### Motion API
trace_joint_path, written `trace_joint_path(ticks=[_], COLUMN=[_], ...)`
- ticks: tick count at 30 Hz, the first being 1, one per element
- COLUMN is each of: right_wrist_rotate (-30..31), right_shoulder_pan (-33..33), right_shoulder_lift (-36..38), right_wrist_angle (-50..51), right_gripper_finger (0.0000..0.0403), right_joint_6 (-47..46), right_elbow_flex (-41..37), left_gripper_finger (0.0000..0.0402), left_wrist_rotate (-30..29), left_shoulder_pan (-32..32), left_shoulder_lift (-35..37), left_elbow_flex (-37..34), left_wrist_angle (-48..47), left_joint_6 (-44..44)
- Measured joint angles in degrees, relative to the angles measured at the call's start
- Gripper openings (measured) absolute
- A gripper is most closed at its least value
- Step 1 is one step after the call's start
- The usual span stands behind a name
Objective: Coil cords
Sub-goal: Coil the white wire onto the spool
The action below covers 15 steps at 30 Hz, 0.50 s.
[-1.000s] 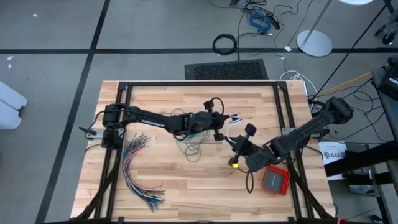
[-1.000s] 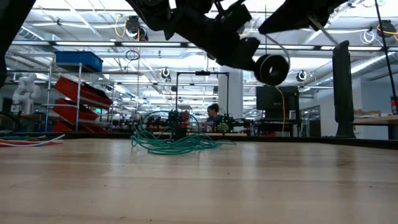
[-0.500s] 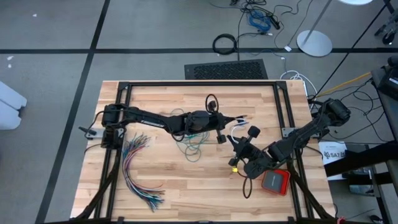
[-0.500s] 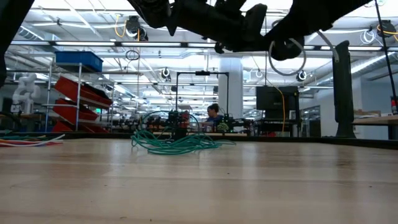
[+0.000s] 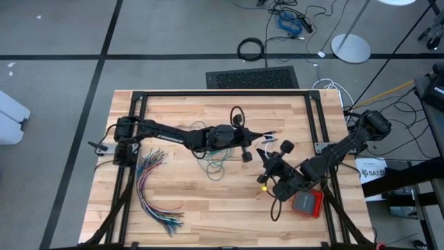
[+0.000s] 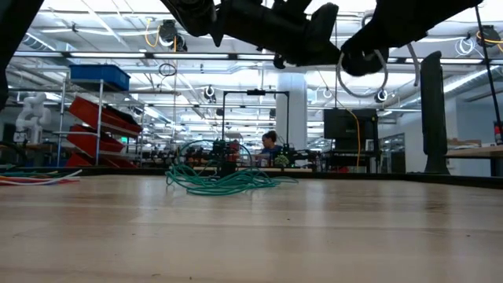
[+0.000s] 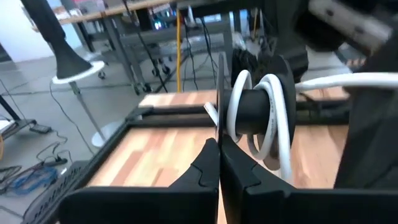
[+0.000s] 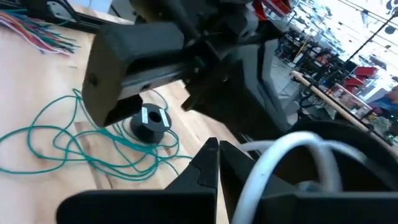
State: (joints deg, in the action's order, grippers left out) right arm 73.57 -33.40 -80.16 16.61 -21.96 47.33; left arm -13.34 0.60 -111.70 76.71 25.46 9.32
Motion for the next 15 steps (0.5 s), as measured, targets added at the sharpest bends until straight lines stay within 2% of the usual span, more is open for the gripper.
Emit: trace_joint_path(ticks=[3, 8, 11, 15], right_wrist_rotate=[-1.82, -9.83, -11.38, -10.63], right_shoulder_pan=[-0.77, -0.89, -2.06, -3.62], right_shoulder_lift=[0.00, 0.00, 0.00, 0.00], right_wrist_angle=[2.47, 11.53, 14.74, 16.91], right_gripper_finger=[0.0000, 0.0005, 0.0030, 0.0086], right_joint_6=[-2.84, -13.76, -17.99, -21.20], right_elbow_flex=[0.00, 0.02, 0.02, 0.02], left_gripper_finger=[0.0000, 0.0000, 0.0000, 0.0000], left_wrist_rotate=[-0.11, -0.19, 0.43, 1.22], left_shoulder_pan=[-0.02, 0.00, 0.07, 0.07], left_shoulder_lift=[0.00, 0.00, 0.00, 0.00], left_elbow_flex=[0.00, 0.00, 0.00, 0.00], left_wrist_angle=[-0.87, -0.26, 0.43, 1.27], left_joint_6=[0.38, 0.50, 0.46, 0.43])
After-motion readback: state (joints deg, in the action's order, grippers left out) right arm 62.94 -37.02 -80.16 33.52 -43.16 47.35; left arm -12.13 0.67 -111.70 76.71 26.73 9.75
